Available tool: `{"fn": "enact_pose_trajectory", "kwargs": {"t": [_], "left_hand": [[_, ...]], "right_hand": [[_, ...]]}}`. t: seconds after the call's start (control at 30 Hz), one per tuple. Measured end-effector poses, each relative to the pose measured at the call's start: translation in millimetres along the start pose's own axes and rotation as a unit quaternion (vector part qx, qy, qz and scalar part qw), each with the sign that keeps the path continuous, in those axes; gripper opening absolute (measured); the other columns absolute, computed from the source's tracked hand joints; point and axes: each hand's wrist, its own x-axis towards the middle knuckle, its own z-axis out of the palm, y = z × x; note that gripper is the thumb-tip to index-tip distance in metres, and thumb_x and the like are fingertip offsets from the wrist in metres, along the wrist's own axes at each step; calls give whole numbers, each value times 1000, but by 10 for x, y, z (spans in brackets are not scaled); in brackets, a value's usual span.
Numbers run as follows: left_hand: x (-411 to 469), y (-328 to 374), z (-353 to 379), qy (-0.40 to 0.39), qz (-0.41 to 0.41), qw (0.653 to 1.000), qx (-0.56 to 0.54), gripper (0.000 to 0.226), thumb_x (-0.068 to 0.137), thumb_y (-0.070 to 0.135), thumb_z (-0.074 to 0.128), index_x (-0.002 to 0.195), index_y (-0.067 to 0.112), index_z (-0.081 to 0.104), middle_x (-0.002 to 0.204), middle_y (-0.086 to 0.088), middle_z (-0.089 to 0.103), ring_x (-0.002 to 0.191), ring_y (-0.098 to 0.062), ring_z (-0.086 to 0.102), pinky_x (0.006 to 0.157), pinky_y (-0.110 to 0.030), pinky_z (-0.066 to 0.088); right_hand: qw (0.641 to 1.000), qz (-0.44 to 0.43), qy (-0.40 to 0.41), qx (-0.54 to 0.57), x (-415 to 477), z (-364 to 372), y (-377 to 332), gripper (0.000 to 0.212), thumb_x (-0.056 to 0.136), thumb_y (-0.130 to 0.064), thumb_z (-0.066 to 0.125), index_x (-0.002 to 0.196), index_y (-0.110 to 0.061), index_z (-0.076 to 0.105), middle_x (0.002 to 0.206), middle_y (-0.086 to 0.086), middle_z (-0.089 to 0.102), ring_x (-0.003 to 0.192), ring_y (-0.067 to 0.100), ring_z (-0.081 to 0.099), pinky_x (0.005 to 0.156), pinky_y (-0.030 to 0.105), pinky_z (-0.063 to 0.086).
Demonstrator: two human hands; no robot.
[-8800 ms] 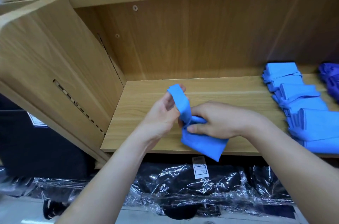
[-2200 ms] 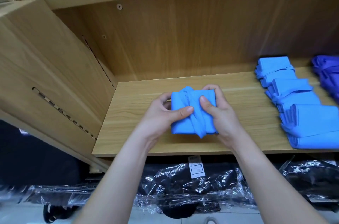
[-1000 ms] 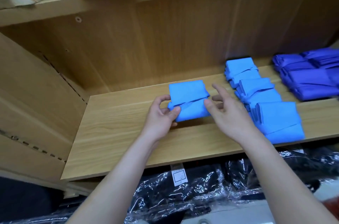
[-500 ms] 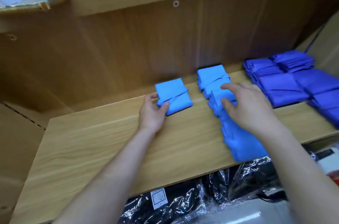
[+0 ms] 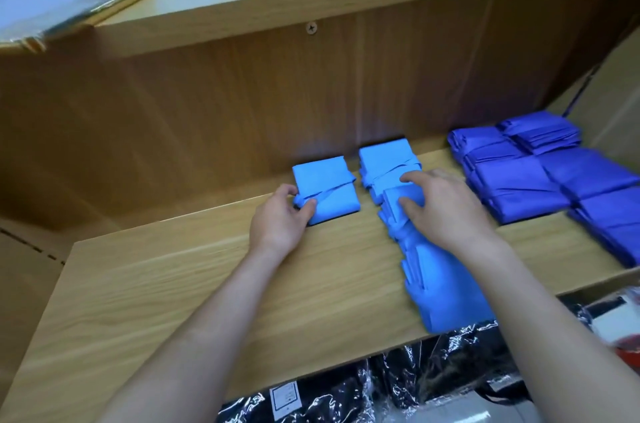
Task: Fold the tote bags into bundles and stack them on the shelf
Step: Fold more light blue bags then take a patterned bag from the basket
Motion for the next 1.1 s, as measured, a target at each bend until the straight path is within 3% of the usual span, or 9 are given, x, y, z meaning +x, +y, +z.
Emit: {"fn": "enact_pose_trajectory", "kwargs": {"t": [0.13, 0.23, 0.4, 0.5, 0.57, 0.63, 0.77, 0.9, 1.1], "left_hand": [[13, 23, 18, -18, -15, 999, -22, 34, 87, 45, 65, 111, 22, 58, 59, 11, 55, 83, -25, 64, 62, -31, 38], [55, 23, 47, -37, -28, 998, -30, 40, 85, 51, 64, 112, 23, 57, 75, 5, 64, 92, -27, 64, 69, -32, 42], [-71, 26, -95, -8, -7, 1000, -4, 60, 86, 47, 64, 136, 19, 44, 113, -8, 64, 111, -29, 56, 85, -35, 43], [-351, 42, -278, 47, 77, 992, -84, 33, 88, 29, 67, 119, 20, 61, 95, -1, 63, 94, -22, 58, 86, -33, 44], [-578, 81, -370, 22, 131, 981, -143, 5, 89, 22, 66, 90, 24, 70, 75, 11, 64, 75, -12, 60, 78, -31, 49], [-820, 149, -413, -16, 160, 970, -184, 12, 89, 20, 66, 79, 24, 70, 64, 17, 63, 61, 1, 56, 68, -23, 47], [-1344, 317, -366, -92, 220, 948, -209, 13, 85, 12, 69, 82, 23, 73, 72, 16, 67, 64, -1, 58, 64, -11, 42], [-1859, 460, -105, -171, 341, 907, -179, 16, 80, 13, 67, 84, 28, 72, 80, 14, 66, 74, -7, 60, 69, -14, 44], [-2637, 950, 795, -315, 440, 837, -80, 25, 77, 7, 57, 85, 24, 73, 87, 16, 65, 82, 1, 59, 79, -12, 44]], "right_hand": [[998, 9, 49, 24, -66, -13, -37, 42, 93, -35, 56, 133, -23, 56, 123, 9, 60, 113, 35, 52, 91, 40, 42], [987, -11, 117, 106, -208, -39, -82, 35, 94, -26, 57, 127, -17, 61, 121, 10, 62, 111, 33, 55, 94, 38, 41], [955, -19, 179, 236, -665, -175, -141, 27, 93, -20, 59, 118, -29, 63, 111, -4, 65, 98, 6, 61, 86, 25, 49], [939, 3, 201, 281, -1014, -317, -130, 25, 94, -17, 59, 111, -35, 62, 96, -6, 67, 81, -1, 61, 73, 12, 47], [946, 18, 203, 250, -1262, -380, -87, 22, 93, -16, 60, 109, -29, 65, 90, -7, 67, 77, -3, 60, 69, 5, 43], [963, 28, 196, 184, -1517, -423, -13, 19, 92, -14, 62, 107, -21, 71, 88, -6, 69, 76, -6, 59, 68, 2, 40], [986, 49, 148, 66, -2057, -496, 223, 17, 89, -15, 65, 104, -21, 72, 90, -2, 72, 80, 16, 66, 74, 31, 52], [991, 106, 48, -61, -2646, -532, 652, 16, 91, -25, 59, 104, -27, 68, 90, -3, 70, 84, 23, 65, 68, 33, 49], [967, 244, -11, -68, -3615, -497, 1622, 20, 92, -31, 52, 108, -31, 63, 93, -5, 64, 91, 23, 64, 72, 42, 53]]}}
